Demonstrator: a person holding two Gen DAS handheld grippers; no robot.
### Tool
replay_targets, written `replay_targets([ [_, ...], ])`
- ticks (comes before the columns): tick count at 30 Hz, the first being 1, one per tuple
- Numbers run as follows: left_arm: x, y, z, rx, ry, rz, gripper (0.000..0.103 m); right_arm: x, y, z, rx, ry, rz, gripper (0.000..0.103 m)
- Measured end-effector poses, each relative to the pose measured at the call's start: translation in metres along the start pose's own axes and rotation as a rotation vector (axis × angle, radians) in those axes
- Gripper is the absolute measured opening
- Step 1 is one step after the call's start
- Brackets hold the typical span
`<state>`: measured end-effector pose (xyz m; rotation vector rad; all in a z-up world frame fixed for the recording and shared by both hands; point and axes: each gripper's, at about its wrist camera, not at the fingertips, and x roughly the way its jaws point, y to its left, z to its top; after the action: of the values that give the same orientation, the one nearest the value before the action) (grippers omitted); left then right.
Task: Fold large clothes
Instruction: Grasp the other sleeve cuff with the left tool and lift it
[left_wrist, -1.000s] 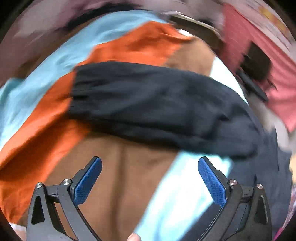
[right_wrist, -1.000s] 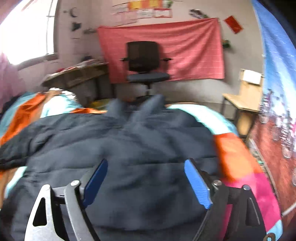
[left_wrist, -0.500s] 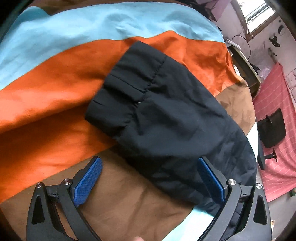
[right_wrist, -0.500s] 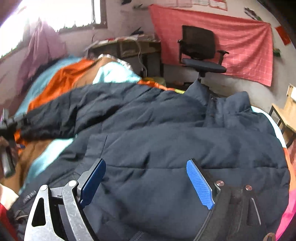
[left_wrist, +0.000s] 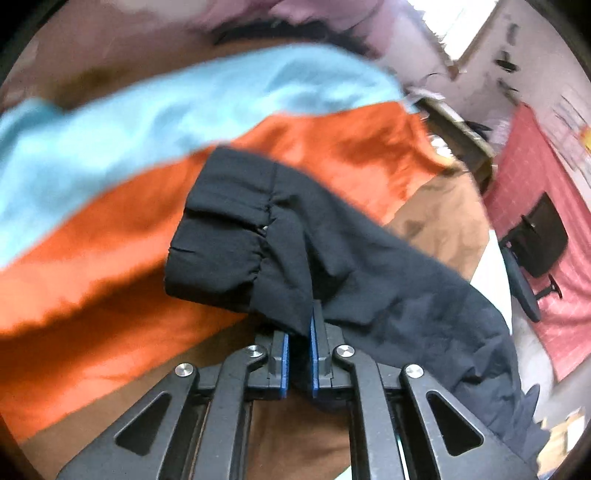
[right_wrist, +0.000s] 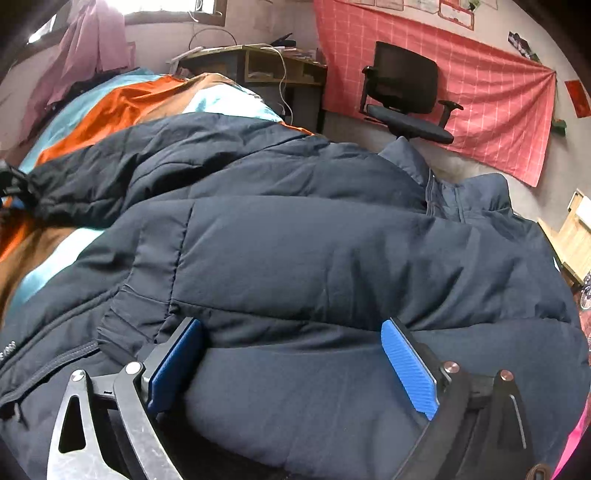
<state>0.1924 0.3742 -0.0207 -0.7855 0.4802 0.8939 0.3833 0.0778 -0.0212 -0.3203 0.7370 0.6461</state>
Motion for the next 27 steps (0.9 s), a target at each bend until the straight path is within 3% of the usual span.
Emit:
replay_targets([
  [7, -0.068, -0.061, 0.011, 0.184, -0.201, -0.134, 0.005, -0.004, -0.002, 0.001, 0.005, -0.003, 0.009, 0.099],
  [14, -0.151, -0.138, -0.020, 0.474, -0.368, -0.364, 0.005, -0.042, -0.022, 0.009, 0.061, -0.083, 0.074, 0.099],
  [22, -0.211, -0.206, -0.079, 0.693, -0.371, -0.637, 0.005, -0.109, -0.073, 0.008, 0.120, -0.175, 0.020, 0.099],
  [27, -0.235, -0.242, -0.132, 0.852, -0.302, -0.794, 0.005, -0.147, -0.120, -0.002, 0.195, -0.207, -0.055, 0.099],
])
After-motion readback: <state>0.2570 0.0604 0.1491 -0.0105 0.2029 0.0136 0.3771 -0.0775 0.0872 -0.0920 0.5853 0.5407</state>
